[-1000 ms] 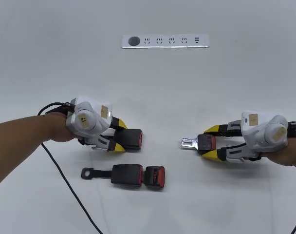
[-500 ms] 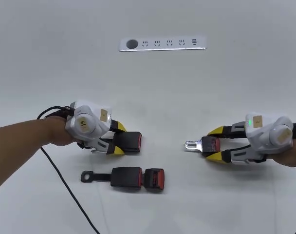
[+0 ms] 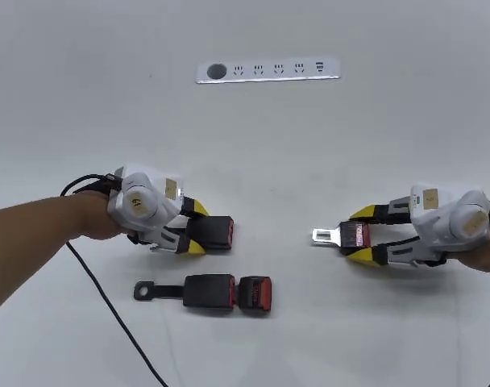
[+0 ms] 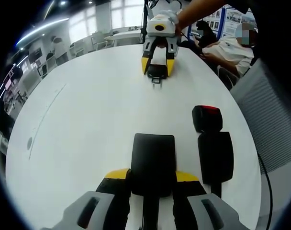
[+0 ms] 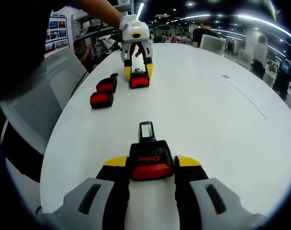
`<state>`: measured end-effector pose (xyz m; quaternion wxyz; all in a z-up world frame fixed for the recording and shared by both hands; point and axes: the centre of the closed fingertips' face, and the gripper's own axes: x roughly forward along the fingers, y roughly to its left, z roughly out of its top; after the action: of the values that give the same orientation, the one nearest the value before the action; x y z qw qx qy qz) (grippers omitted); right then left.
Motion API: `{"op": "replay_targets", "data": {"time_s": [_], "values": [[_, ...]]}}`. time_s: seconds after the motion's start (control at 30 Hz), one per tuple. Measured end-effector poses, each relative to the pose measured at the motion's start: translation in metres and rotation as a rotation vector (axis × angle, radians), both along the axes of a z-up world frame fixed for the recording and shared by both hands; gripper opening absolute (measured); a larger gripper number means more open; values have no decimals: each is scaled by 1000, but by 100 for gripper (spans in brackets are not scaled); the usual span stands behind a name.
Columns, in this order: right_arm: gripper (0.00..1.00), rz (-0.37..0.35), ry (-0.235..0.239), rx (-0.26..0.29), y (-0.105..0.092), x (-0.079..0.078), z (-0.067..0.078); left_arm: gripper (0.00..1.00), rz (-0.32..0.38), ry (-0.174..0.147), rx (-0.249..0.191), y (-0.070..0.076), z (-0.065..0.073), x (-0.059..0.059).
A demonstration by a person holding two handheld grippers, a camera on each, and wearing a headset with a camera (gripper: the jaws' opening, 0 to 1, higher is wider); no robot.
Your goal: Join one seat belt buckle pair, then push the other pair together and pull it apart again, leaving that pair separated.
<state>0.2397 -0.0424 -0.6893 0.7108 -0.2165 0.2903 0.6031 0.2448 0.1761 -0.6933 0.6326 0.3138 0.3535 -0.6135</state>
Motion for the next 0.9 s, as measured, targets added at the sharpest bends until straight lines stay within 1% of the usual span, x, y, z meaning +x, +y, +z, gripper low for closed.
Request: {"op": "replay_targets", "data": {"time_s": [0.03, 0.17, 0.23, 0.3, 0.33, 0.37, 0.4, 0.43, 0.47, 0.5, 0.53, 0.57, 0.6, 0.63, 0.67, 0.7, 0.73, 0.77, 0.8, 0.87, 0.9], "values": [[36, -6, 4, -9, 1, 1, 0, 34, 0, 0, 2, 0, 0, 0], [36, -42, 22, -12, 3, 2, 1, 35, -1, 3, 12, 0, 0, 0], [36, -53, 20, -23, 2, 2, 1, 36, 5, 6, 15, -1, 0, -1], [40, -67, 0, -26, 2, 5, 3, 39, 1, 8, 17, -2, 1, -4], [45, -79, -8, -28, 1, 6, 4, 40, 13, 11, 18, -2, 2, -5], [49, -91, -6, -25, 0, 7, 4, 42, 65, 28, 7, -4, 2, -5], [52, -106, 3, -17, 1, 7, 6, 46, 92, 43, 5, -4, 3, -5], [54, -115, 0, -20, 1, 8, 7, 52, 106, 44, 8, -3, 4, -4], [56, -124, -3, -22, 0, 9, 7, 57, 105, 39, 3, -4, 6, -3], [58, -138, -4, -19, 0, 9, 8, 59, 127, 36, -2, -4, 9, -1], [60, -151, -1, -14, 1, 10, 10, 59, 146, 33, -8, -4, 12, 0], [61, -180, -6, -13, 0, 12, 12, 60, 176, 28, -23, -6, 17, 1], [62, -197, -19, -11, 0, 14, 14, 63, 200, 27, -35, -7, 21, 3], [61, -231, -23, -6, 0, 16, 18, 65, 226, 26, -50, -8, 24, 4], [60, -259, -27, -5, 0, 18, 19, 68, 267, 21, -65, -7, 28, 6], [61, -287, -39, -3, -2, 20, 19, 71, 300, 23, -73, -6, 31, 7], [63, -320, -33, 17, 0, 20, 22, 73, 350, 22, -86, -3, 33, 9], [66, -345, -29, 27, 0, 20, 24, 74, 380, 23, -89, 0, 34, 9], [67, -385, -45, 30, -1, 21, 27, 76, 410, 23, -90, 4, 35, 8], [68, -438, -53, 53, 1, 21, 33, 79, 465, 12, -110, 10, 37, 9], [70, -461, -73, 56, 1, 23, 35, 80, 505, 1, -123, 11, 42, 11]]}}
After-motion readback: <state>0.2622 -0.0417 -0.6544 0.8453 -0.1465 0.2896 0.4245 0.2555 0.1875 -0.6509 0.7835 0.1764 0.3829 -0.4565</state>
